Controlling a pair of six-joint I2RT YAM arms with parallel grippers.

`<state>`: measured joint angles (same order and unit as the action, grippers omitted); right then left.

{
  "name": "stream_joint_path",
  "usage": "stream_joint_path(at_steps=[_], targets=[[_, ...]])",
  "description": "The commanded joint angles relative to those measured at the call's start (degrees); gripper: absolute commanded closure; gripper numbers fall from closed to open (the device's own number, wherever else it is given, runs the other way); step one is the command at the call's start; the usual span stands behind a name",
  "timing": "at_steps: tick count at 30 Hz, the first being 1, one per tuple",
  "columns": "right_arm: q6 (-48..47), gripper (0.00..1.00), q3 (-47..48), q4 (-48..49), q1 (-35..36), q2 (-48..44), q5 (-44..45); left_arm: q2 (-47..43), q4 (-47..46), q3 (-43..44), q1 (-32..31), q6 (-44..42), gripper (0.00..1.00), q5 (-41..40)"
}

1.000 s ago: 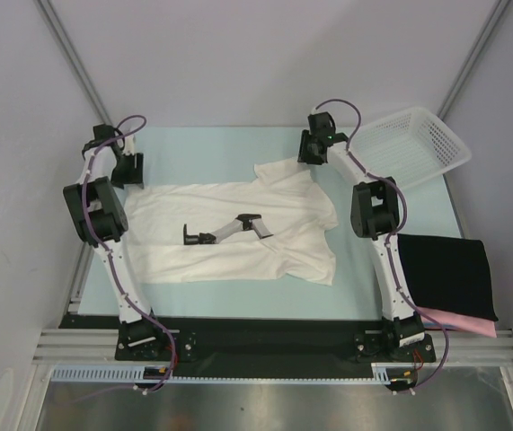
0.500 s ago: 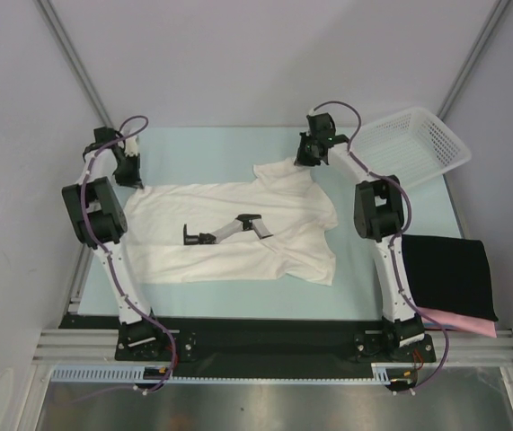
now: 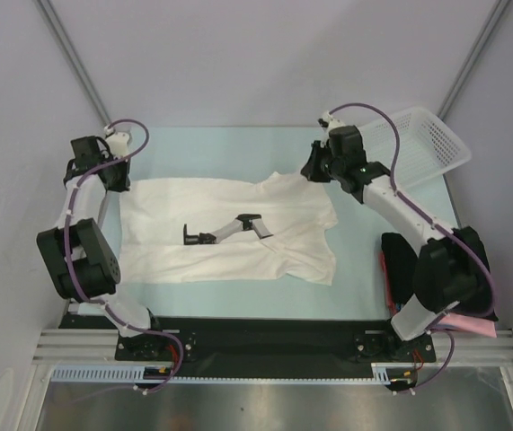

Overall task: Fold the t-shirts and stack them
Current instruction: Fold the tshirt

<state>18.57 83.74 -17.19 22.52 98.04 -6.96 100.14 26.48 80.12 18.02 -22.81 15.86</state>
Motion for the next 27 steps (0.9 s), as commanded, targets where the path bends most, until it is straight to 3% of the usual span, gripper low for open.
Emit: stream_joint_path(at_steps=[1, 6, 10, 21, 27], targets=[[1.46, 1.00, -11.91, 1.81, 1.20, -7.85, 2.22, -5.29, -1.87, -7.94, 2.28, -6.72, 1.00, 1.37], [6.21, 1.00, -25.02, 3.30, 3.05, -17.69, 2.56, -10.13, -1.34, -15.24, 5.18, -9.97, 1.00, 1.55], [8.15, 1.00, -33.80, 3.39, 4.20, -20.51, 3.80, -11.63, -2.04, -20.60, 5.62, -11.99, 1.00, 0.58], [9.91, 1.00, -39.79, 0.84, 4.37, -26.05, 6.78, -10.49, -4.77, -22.29, 5.80, -14.11, 1.00, -2.84], [15.00, 1.00, -42.96, 2.69, 5.69, -24.05, 5.38, -7.85, -4.77, -19.91, 5.80, -14.28, 1.00, -3.11]])
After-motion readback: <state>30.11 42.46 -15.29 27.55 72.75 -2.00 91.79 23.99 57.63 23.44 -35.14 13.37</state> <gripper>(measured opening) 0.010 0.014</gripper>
